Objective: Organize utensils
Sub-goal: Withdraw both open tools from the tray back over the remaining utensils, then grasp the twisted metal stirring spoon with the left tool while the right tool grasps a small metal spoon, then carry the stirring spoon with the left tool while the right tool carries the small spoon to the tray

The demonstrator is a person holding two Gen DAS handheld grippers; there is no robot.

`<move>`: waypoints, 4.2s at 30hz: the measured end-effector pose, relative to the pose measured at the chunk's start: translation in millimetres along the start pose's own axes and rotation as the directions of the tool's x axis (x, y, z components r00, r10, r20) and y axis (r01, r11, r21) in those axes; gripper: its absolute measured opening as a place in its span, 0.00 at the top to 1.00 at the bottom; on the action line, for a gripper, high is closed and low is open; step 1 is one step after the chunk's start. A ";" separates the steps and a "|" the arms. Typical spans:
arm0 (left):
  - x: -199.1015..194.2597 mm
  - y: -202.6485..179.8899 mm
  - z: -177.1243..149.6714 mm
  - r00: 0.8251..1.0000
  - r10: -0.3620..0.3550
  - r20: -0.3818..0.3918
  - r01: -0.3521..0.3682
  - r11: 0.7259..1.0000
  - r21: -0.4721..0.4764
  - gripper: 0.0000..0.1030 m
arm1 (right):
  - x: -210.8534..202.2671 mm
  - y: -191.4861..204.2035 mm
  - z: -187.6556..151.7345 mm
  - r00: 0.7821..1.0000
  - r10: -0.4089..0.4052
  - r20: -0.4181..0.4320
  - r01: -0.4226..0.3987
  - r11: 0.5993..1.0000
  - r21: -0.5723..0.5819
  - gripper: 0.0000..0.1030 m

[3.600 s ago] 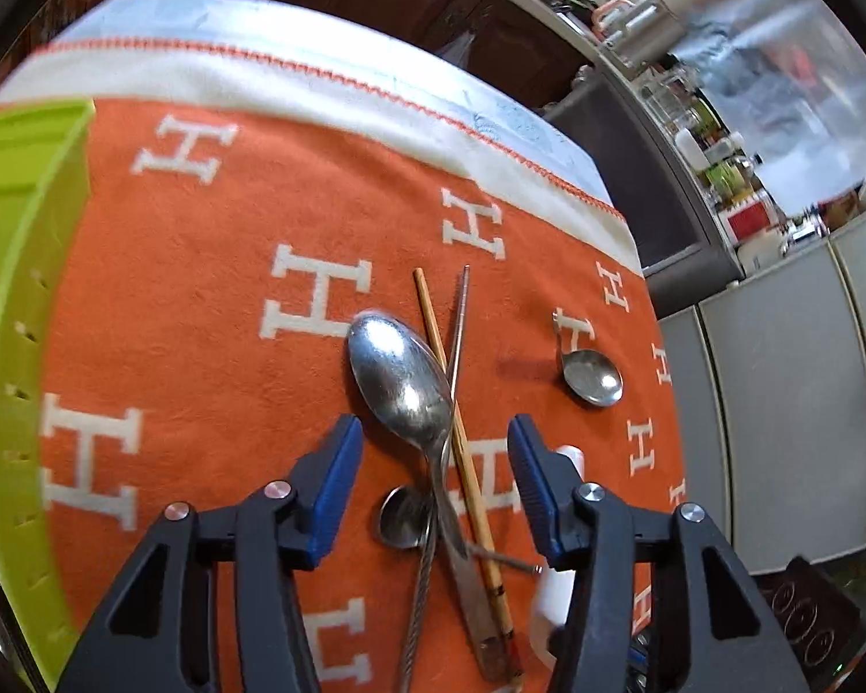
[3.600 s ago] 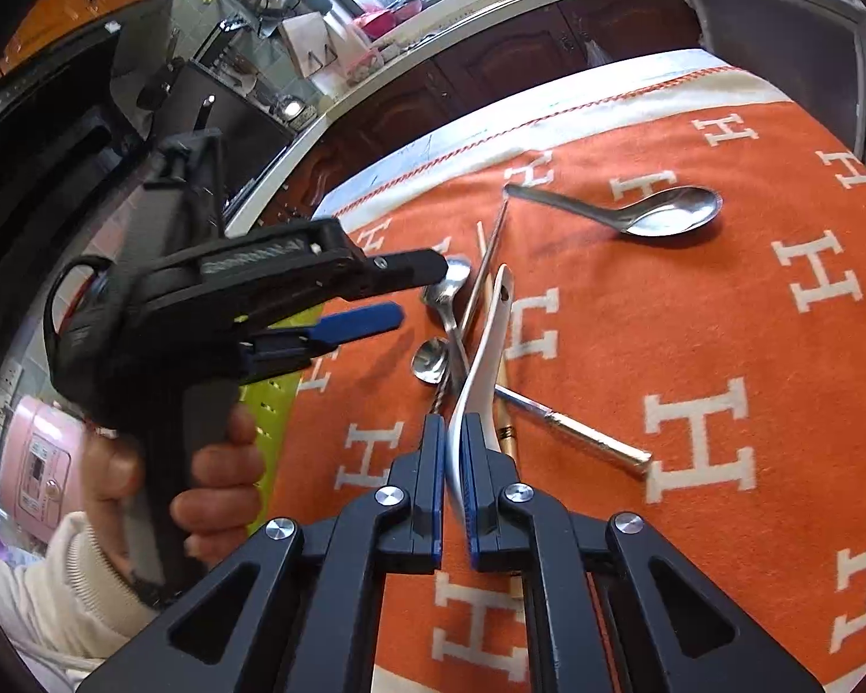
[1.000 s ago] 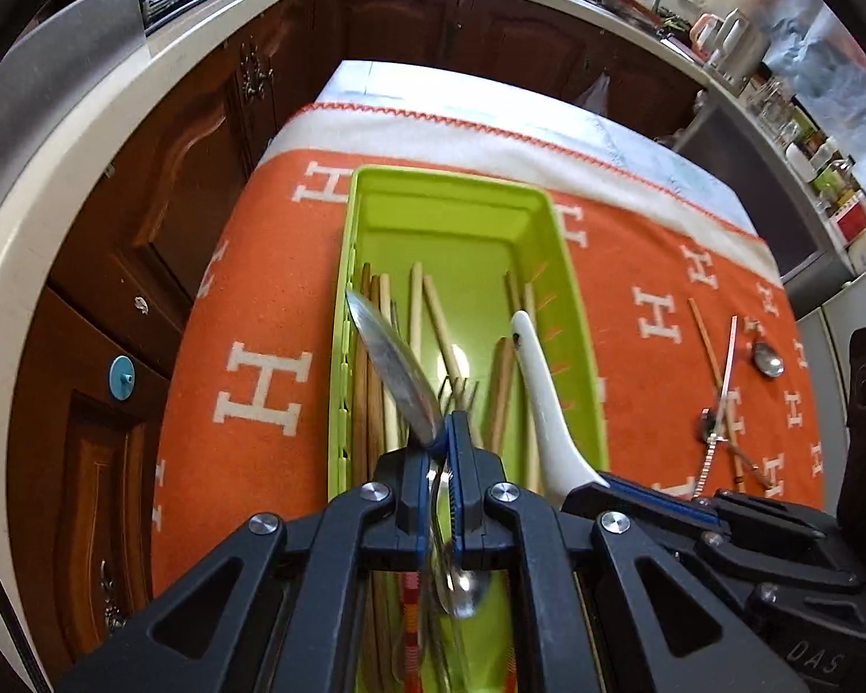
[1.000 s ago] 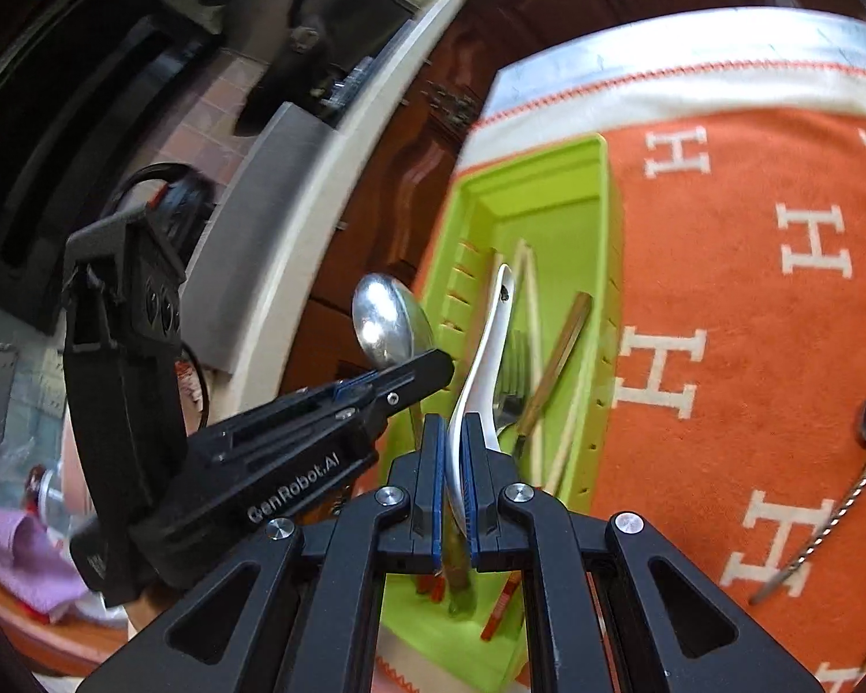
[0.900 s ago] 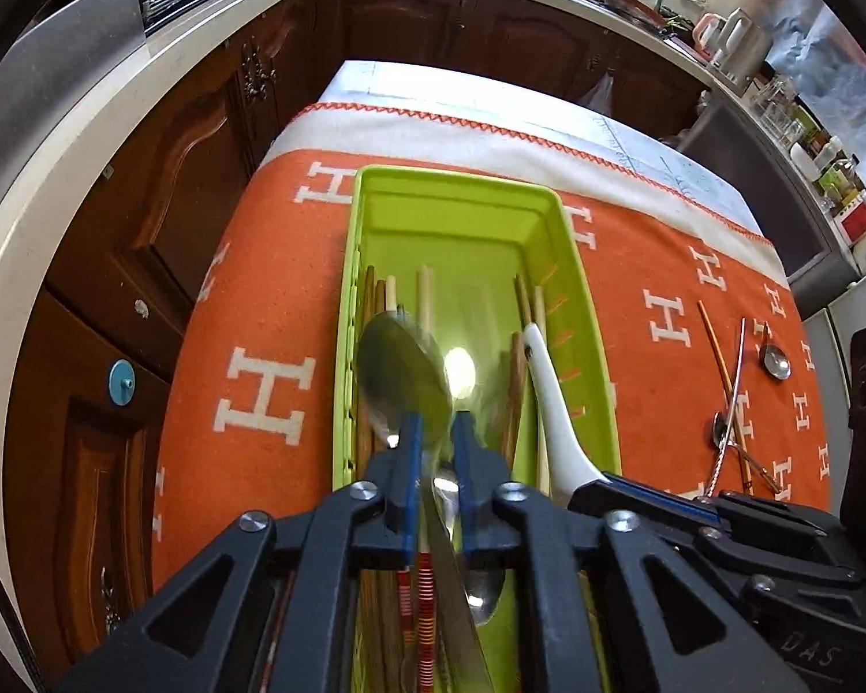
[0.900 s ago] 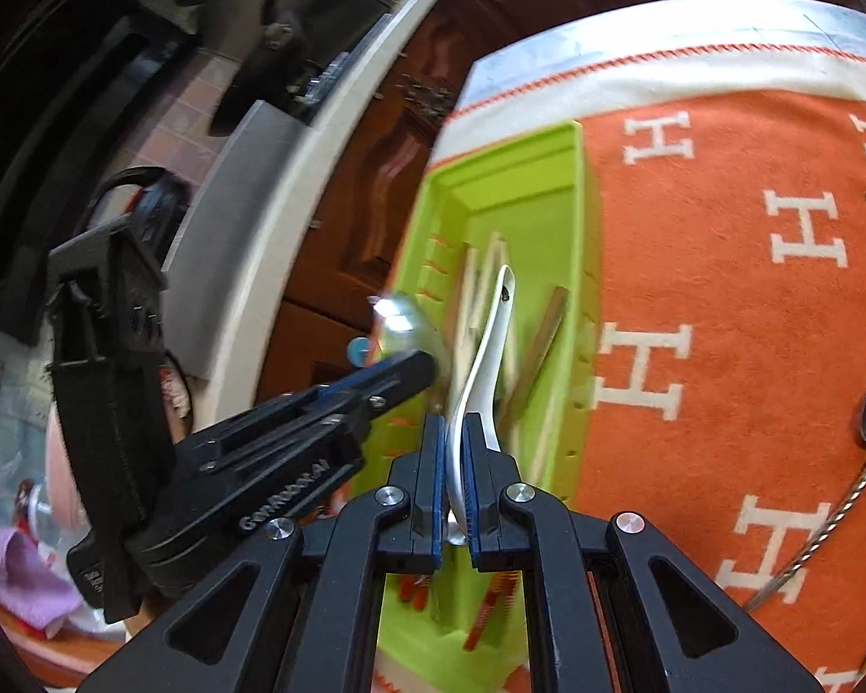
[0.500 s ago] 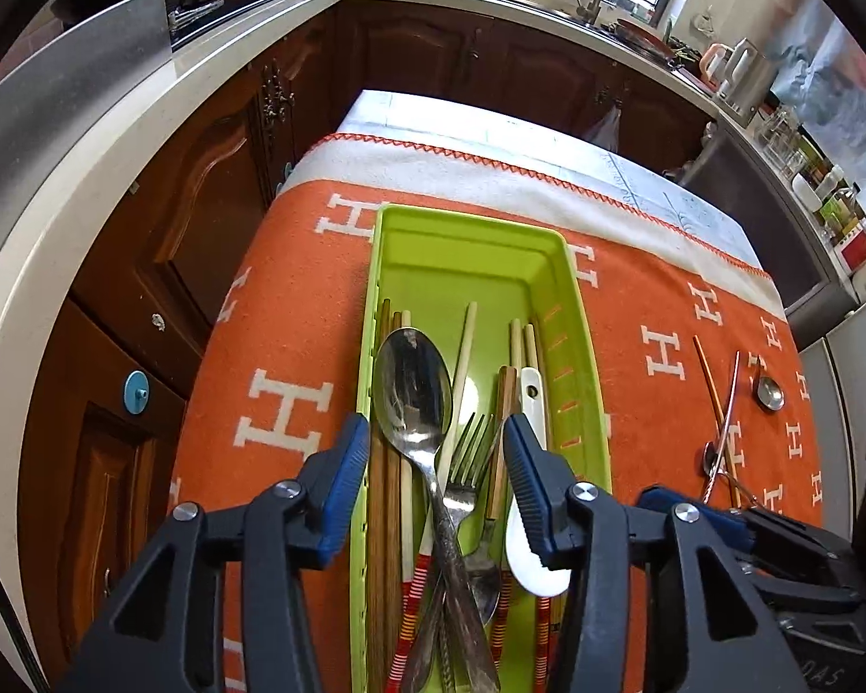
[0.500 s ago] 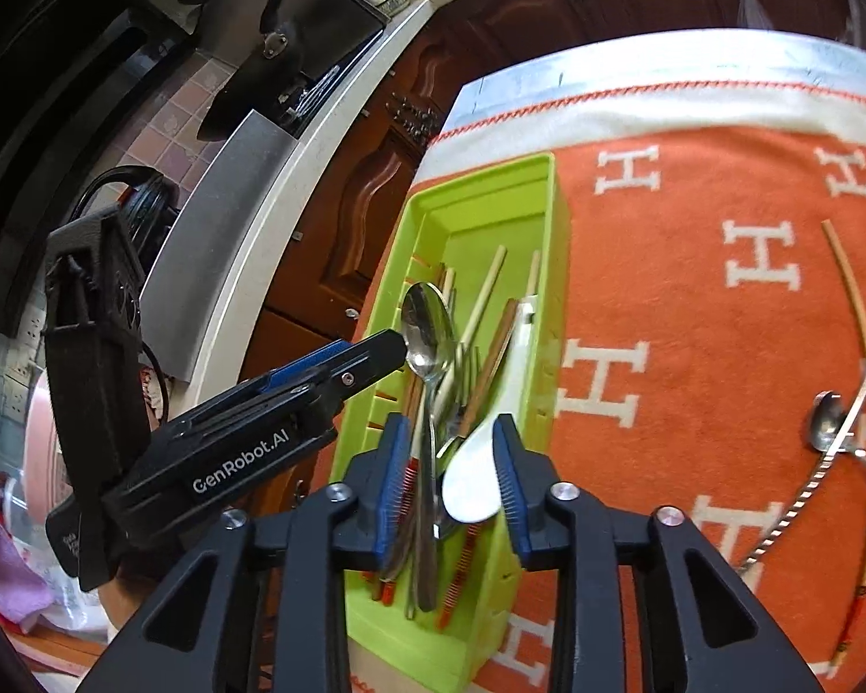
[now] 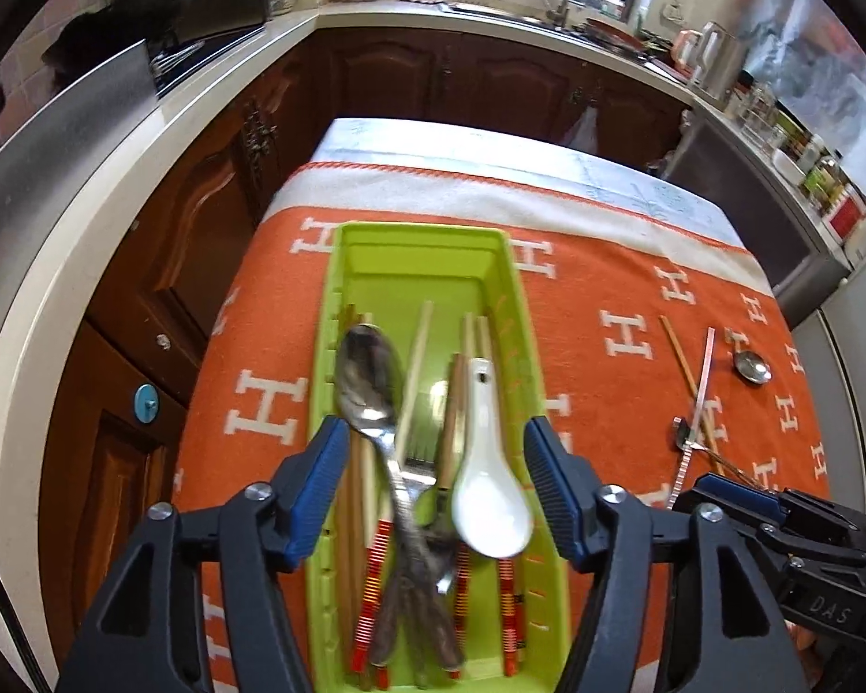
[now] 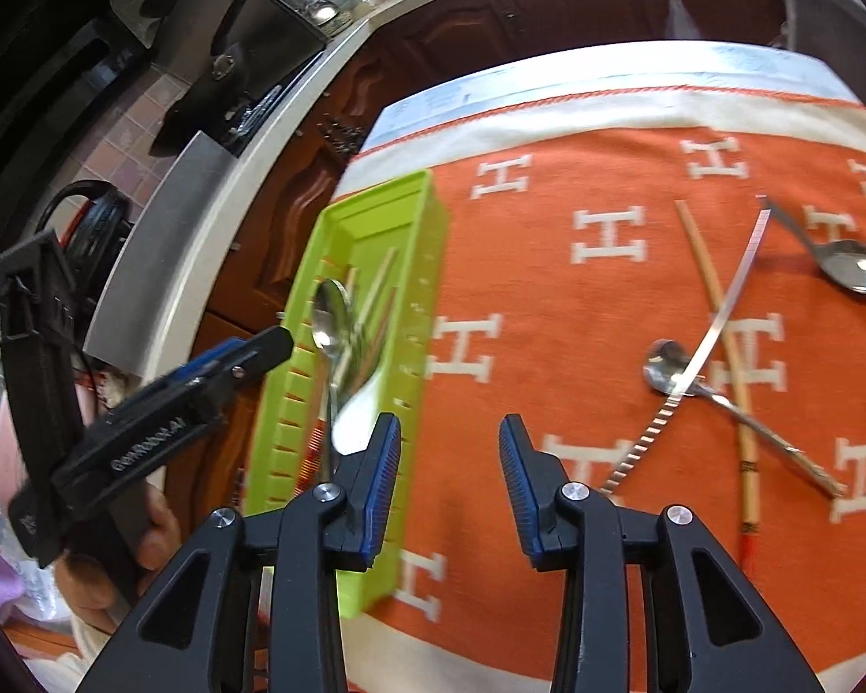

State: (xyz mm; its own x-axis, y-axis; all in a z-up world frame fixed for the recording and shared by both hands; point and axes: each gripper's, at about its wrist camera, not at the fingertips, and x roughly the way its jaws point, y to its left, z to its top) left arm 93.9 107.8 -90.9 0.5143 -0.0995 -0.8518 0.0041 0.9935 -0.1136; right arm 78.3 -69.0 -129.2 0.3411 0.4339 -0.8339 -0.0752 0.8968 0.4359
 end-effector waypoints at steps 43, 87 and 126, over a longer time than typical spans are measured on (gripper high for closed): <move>97.4 -176.4 -41.2 0.977 -0.071 -0.201 0.130 0.945 0.298 0.39 | -56.4 -159.8 -48.5 0.991 -0.099 0.087 0.077 0.972 0.223 0.65; 60.9 -162.2 -24.9 0.972 -0.200 -0.127 0.221 0.958 0.183 0.97 | 30.0 -113.0 -9.3 0.926 -0.370 0.074 0.373 0.867 -0.330 0.96; 101.9 -173.3 -34.4 0.995 -0.092 -0.050 0.102 0.953 0.286 0.97 | 5.4 -153.4 -17.3 0.986 -0.165 0.024 0.166 0.985 -0.038 0.98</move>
State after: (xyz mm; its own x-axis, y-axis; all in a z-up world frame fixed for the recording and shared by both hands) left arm 116.1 -76.3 -175.7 0.4683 -0.1931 -0.8622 0.3016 0.9521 -0.0494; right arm 75.5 -202.7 -206.5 0.3710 0.2774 -0.8862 -0.0526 0.9591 0.2782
